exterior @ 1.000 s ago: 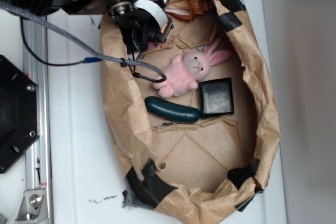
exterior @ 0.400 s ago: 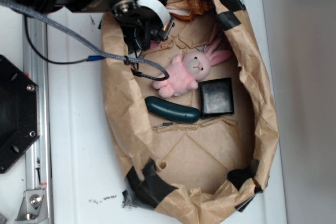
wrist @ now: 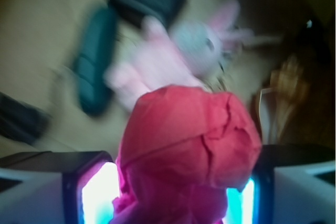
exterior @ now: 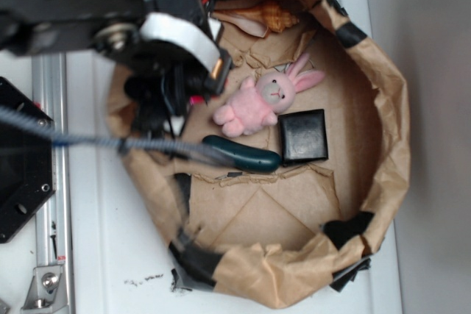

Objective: Grab the red paper.

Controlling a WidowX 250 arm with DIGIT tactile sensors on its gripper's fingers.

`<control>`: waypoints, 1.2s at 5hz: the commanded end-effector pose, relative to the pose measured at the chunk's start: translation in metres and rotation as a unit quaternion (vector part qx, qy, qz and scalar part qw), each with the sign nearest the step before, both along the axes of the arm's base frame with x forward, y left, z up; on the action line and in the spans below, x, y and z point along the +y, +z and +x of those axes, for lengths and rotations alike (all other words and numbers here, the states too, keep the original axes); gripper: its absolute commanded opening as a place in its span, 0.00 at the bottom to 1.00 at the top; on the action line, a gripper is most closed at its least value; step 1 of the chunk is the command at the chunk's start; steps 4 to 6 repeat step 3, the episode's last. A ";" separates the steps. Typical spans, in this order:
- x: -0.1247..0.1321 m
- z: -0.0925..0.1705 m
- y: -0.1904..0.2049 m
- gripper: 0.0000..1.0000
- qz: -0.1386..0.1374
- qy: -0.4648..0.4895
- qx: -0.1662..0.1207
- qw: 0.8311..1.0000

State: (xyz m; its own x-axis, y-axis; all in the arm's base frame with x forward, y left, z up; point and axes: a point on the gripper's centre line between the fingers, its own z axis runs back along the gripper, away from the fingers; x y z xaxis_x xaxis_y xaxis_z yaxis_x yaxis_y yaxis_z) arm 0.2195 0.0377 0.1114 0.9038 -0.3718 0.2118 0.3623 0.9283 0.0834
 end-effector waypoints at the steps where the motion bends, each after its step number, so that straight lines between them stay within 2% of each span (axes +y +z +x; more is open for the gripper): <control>1: -0.006 0.032 0.095 0.00 -0.053 0.050 -0.042 0.996; 2: -0.004 0.036 0.089 0.00 -0.073 0.058 -0.033 0.995; 6: -0.004 0.036 0.081 0.00 -0.072 0.054 -0.037 0.995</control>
